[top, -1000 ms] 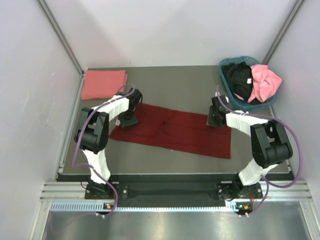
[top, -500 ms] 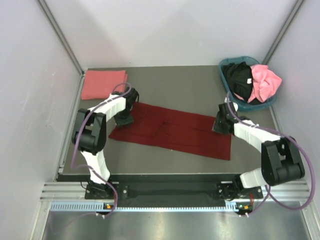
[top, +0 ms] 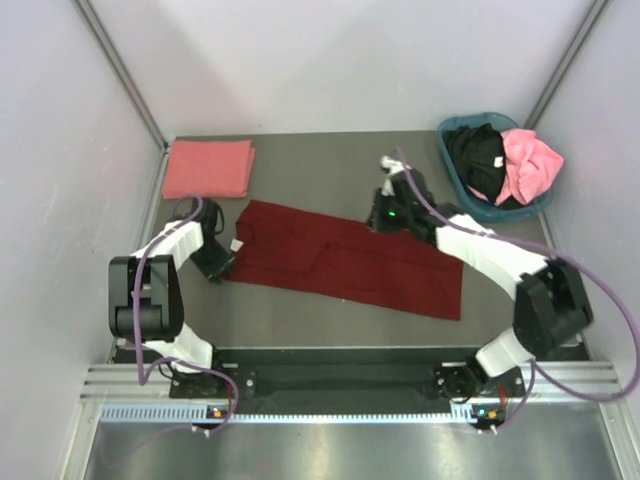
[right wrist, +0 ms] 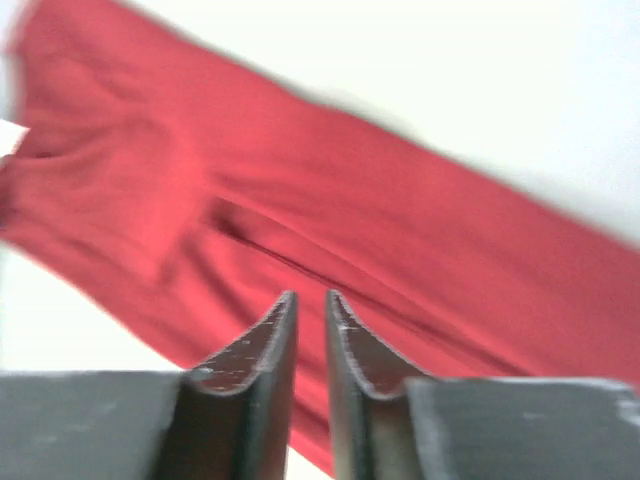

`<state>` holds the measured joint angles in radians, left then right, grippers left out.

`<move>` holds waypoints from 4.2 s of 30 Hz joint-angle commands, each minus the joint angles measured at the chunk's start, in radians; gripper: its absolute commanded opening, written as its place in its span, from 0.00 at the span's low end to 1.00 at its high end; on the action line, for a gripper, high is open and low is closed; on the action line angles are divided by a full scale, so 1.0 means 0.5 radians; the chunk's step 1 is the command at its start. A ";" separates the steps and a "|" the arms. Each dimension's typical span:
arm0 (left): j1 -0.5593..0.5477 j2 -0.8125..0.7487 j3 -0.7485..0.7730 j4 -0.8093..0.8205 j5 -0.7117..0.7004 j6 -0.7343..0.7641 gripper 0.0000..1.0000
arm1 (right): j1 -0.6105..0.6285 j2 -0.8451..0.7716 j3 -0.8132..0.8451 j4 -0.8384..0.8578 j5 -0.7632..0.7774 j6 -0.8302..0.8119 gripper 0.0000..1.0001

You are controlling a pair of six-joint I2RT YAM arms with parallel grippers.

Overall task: Fold and stack the t-shirts
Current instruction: Fold the tshirt

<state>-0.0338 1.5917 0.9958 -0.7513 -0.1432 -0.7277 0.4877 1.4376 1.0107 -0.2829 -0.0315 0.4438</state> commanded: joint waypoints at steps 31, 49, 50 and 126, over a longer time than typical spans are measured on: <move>0.249 -0.425 0.325 -0.031 -0.324 0.108 0.40 | 0.868 1.785 1.672 0.063 -0.106 -0.238 0.25; 0.221 -0.429 0.098 0.180 0.026 0.225 0.41 | 0.473 1.601 1.274 -0.008 0.382 0.364 0.24; 0.215 -0.425 0.064 0.192 0.053 0.240 0.41 | 0.457 1.607 1.289 -0.002 0.382 0.385 0.24; -0.202 -0.382 0.021 0.398 0.630 0.216 0.48 | 0.347 0.432 -0.312 -0.131 0.523 0.180 0.00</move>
<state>-0.1398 1.4334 1.0183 -0.5423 0.1894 -0.6476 0.5907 1.6562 0.9035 -0.2760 0.2611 0.4625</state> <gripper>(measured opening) 0.482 0.006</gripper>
